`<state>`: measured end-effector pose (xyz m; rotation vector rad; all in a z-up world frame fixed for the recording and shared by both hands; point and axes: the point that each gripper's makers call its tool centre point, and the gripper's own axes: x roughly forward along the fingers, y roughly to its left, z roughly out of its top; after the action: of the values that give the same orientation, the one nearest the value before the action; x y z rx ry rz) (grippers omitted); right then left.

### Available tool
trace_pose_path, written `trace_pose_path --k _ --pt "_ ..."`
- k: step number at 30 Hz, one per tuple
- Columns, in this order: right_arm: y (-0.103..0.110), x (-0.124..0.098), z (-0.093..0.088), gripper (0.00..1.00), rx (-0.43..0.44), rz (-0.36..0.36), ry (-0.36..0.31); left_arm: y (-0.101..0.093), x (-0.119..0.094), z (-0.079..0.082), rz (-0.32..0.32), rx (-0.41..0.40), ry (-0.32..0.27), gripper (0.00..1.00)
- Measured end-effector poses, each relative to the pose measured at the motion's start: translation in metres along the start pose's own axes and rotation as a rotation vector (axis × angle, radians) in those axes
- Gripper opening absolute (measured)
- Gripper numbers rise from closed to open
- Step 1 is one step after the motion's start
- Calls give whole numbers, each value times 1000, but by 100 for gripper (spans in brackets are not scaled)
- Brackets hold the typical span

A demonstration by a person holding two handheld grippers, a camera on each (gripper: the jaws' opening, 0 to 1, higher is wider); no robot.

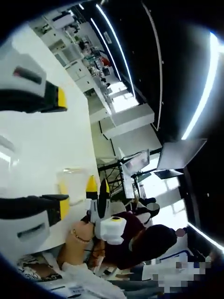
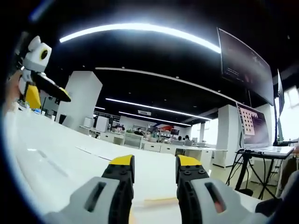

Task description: Snap each plastic latch of the storage box into its locked position after aligning the lid with the box until every specified latch is closed and the lid sits flush.

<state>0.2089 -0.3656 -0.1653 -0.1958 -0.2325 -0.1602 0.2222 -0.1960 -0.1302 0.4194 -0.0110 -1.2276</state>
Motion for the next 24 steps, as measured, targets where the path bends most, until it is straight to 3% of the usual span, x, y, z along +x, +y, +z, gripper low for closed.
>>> trace_pose_path --k 5,13,17,24 --pt "-7 0 -1 35 13 -22 -5 -16 31 -10 -56 6 68 71" --pt "-13 1 -5 35 25 -46 4 -61 94 -41 -226 -45 234 70" --pt "-22 0 -5 36 33 -86 -1 -72 117 -60 -243 -16 321 69" --pt "-27 -1 -5 36 35 -114 -6 -92 144 -86 -264 0 418 66"
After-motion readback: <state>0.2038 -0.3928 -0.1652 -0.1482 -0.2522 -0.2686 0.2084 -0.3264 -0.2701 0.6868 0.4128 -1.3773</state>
